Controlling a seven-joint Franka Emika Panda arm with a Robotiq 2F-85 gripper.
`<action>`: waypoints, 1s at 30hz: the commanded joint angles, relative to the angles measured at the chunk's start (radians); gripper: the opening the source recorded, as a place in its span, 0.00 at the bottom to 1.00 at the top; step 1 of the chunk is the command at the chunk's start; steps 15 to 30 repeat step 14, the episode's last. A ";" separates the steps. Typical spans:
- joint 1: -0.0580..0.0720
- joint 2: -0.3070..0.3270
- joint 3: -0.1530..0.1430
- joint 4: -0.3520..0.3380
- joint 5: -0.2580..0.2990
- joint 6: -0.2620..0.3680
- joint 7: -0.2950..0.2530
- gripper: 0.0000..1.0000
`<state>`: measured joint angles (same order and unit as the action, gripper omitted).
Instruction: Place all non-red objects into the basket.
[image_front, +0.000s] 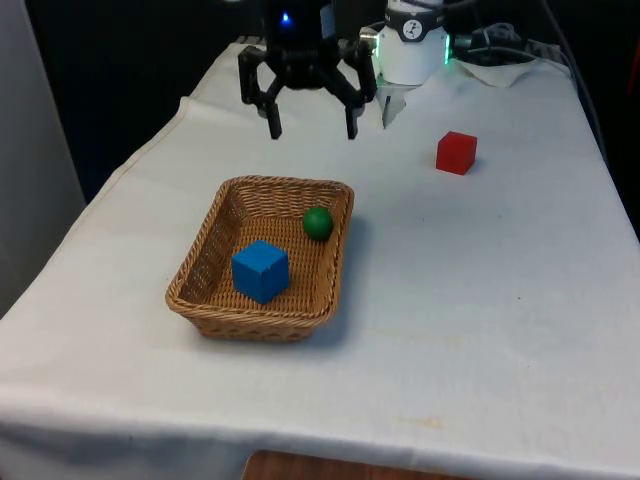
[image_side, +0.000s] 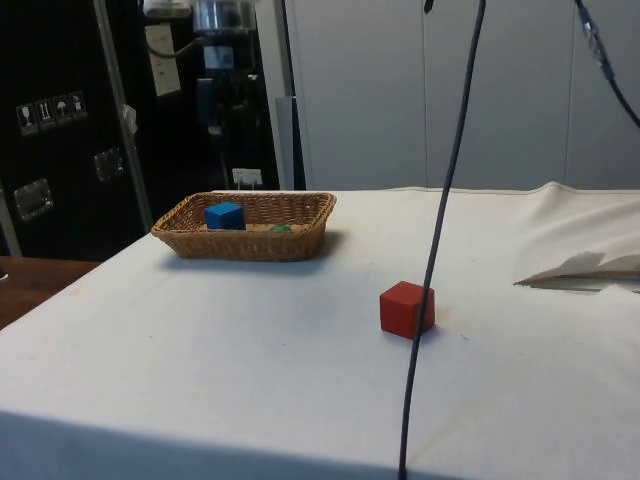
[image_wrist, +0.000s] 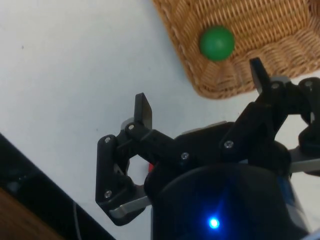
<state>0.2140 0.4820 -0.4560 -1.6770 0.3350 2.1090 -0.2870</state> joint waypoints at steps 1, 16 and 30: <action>0.006 -0.017 -0.003 -0.015 -0.010 0.000 -0.001 1.00; 0.010 -0.084 0.001 -0.070 -0.022 -0.014 -0.016 1.00; 0.010 -0.084 0.001 -0.070 -0.022 -0.014 -0.016 1.00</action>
